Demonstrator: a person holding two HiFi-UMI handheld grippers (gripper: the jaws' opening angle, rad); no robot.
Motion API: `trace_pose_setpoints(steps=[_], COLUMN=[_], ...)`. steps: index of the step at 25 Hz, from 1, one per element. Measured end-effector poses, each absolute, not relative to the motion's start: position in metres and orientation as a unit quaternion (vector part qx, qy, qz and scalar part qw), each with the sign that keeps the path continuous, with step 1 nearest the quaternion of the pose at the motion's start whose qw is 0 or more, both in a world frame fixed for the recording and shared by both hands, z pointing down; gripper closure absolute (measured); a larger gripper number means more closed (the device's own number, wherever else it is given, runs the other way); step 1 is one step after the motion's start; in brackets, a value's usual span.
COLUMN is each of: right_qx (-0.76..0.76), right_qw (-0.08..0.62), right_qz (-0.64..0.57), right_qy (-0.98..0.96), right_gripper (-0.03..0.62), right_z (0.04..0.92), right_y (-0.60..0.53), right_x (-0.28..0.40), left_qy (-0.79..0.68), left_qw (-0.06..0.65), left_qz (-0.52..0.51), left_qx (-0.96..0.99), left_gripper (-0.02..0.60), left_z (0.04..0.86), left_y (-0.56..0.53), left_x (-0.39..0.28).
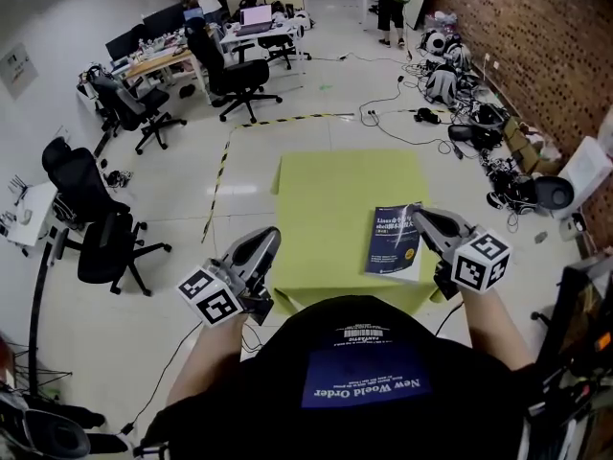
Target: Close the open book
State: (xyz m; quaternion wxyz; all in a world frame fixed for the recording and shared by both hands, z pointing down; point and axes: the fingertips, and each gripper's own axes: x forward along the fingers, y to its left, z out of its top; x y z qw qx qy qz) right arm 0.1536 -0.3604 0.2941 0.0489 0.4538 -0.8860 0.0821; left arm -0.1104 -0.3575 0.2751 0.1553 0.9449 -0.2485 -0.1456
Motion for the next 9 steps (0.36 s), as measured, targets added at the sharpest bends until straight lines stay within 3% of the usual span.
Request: trace_pose_setpoints(steps=[9], right_qx=[0.453], right_qw=[0.054], right_qz=[0.091], right_qy=[-0.885], right_gripper=[0.609], right_z=[0.3], right_y=[-0.359], right_x=[0.157], left_qy=[-0.239], left_qw=[0.165], left_qz=[-0.138], left_qx=[0.947], left_gripper=[0.574], left_z=[0.279], left_y=[-0.358], left_x=[-0.099])
